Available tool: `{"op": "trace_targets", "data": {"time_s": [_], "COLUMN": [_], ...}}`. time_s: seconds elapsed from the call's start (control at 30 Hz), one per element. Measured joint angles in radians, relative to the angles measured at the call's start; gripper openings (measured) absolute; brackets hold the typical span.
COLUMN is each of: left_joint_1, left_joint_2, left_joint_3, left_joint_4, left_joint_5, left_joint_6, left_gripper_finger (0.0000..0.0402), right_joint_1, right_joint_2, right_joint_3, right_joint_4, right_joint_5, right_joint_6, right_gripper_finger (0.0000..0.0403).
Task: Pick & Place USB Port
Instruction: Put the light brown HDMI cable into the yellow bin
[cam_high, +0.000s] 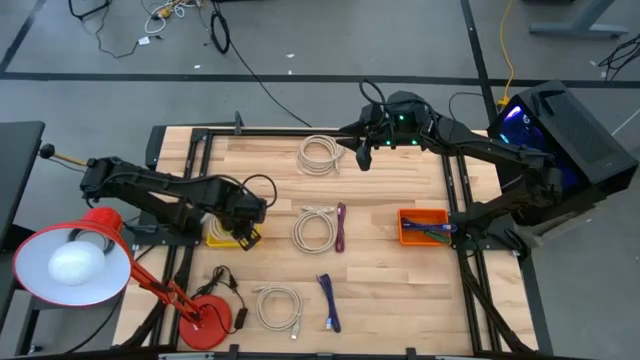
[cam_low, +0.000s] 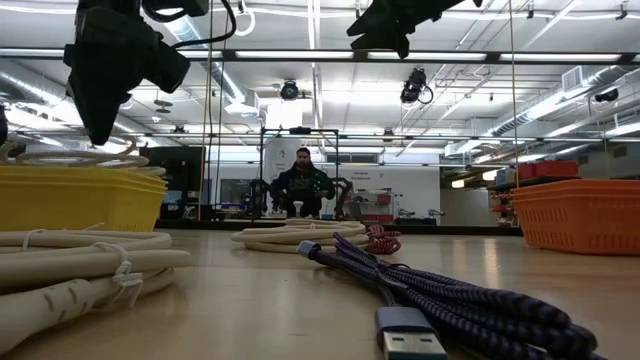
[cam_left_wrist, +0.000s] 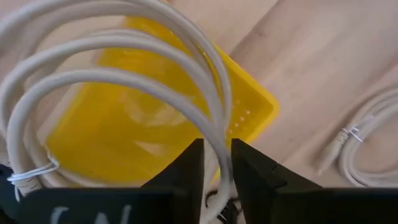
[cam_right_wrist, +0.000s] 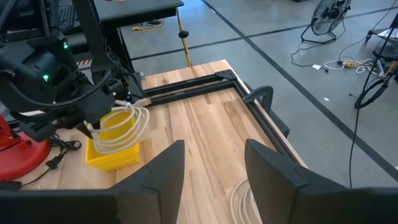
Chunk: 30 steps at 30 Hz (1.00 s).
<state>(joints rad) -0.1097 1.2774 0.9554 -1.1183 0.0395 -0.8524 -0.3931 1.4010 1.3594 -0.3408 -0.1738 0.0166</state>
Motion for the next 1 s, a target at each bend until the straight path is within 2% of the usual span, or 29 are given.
{"op": "trace_targets", "data": {"time_s": [0.17, 0.4, 0.57, 0.83, 1.0], "left_joint_1": [0.006, 0.035, 0.054, 0.081, 0.106], "left_joint_2": [-0.001, -0.002, -0.002, -0.002, -0.002], "left_joint_3": [0.000, 0.000, 0.000, 0.000, 0.000], "left_joint_4": [0.034, 0.067, 0.066, 0.066, 0.066], "left_joint_5": [0.078, 0.053, 0.122, 0.050, 0.060], "left_joint_6": [-0.001, 0.000, 0.031, 0.070, 0.099], "left_gripper_finger": [0.0119, 0.0130, 0.0103, 0.0047, 0.0030], "right_joint_1": [0.000, -0.001, -0.001, -0.001, -0.001], "right_joint_2": [0.000, 0.000, 0.000, 0.000, 0.000], "right_joint_3": [0.000, 0.000, 0.000, 0.000, 0.000], "right_joint_4": [0.000, 0.000, -0.002, -0.007, -0.007], "right_joint_5": [0.000, 0.000, 0.000, 0.000, 0.000], "right_joint_6": [-0.010, -0.010, -0.010, -0.009, -0.009], "right_gripper_finger": [0.0168, 0.0168, 0.0168, 0.0168, 0.0168]}}
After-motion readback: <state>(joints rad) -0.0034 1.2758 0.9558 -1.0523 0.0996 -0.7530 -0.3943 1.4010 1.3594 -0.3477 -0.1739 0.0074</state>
